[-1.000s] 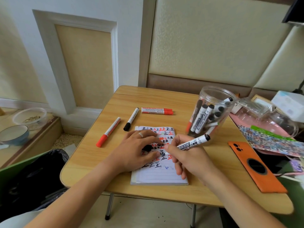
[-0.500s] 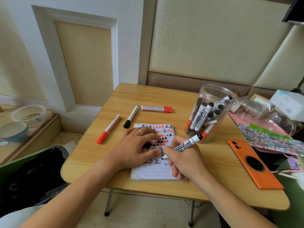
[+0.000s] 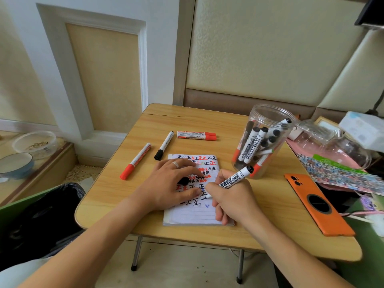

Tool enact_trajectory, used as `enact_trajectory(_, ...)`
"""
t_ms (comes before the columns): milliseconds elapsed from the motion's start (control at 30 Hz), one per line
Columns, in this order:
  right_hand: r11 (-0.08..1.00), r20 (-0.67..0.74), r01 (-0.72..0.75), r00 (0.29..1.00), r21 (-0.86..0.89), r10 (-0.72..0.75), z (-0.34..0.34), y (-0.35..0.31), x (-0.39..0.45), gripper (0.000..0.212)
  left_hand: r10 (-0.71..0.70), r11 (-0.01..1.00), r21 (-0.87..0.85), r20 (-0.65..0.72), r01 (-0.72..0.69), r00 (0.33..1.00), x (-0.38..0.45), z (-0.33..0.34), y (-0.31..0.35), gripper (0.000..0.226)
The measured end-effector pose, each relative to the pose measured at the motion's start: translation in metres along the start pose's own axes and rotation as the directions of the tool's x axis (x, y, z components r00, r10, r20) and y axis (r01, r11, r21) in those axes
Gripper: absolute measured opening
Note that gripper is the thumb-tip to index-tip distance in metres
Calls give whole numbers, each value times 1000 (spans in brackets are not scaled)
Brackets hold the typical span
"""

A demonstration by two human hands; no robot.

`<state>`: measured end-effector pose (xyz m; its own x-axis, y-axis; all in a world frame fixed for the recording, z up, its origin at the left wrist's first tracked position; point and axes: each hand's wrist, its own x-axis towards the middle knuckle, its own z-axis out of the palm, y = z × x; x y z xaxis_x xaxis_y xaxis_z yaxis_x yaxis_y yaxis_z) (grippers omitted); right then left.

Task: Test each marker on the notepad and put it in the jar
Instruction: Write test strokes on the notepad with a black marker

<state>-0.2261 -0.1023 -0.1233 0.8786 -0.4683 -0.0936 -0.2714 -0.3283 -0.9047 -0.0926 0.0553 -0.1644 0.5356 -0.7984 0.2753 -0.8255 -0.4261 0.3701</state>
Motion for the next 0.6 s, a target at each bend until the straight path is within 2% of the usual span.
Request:
enact_trajectory(400,994,60,39,998,-106,-32,-1,-3,-1,19,6,1000,5,2,-6,1000,0,-1,0,58)
enact_trajectory(600,999,27,19,999,-49,-17,-1,-3,-2,21,-7,1000,-8,10,8,1000,1,0,0,59)
